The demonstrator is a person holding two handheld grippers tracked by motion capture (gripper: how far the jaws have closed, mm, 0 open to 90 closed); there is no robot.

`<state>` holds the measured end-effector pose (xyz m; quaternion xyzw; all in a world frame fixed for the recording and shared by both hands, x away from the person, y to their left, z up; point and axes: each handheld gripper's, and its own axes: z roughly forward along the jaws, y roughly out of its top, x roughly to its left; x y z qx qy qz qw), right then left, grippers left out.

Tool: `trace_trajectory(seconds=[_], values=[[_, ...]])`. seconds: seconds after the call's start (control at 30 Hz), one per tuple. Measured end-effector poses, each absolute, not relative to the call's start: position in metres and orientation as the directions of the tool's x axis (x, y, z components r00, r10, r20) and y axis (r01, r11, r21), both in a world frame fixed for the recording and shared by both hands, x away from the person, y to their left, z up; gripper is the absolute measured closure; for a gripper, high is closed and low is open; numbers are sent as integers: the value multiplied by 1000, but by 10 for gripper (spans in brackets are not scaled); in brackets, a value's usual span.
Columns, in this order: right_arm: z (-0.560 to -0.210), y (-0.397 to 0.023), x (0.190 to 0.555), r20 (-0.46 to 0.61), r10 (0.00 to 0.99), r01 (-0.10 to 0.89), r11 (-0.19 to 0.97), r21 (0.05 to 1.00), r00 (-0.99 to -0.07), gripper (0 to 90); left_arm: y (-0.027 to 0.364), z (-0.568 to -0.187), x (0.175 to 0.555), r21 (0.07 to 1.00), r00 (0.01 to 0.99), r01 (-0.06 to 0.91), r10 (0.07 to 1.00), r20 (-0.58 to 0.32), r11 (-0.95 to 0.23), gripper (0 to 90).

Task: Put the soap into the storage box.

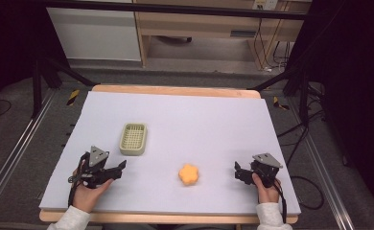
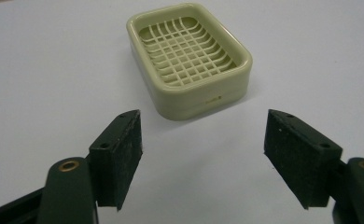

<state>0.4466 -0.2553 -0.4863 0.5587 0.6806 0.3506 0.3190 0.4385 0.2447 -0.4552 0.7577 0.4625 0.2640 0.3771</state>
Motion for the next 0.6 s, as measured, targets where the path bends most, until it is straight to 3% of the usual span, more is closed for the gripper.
trace_trajectory(seconds=[0.6], values=[[-486, -264, 440, 28, 991, 493, 41, 869, -131, 21, 222, -450, 434, 833, 509, 476, 861, 3, -284, 262]])
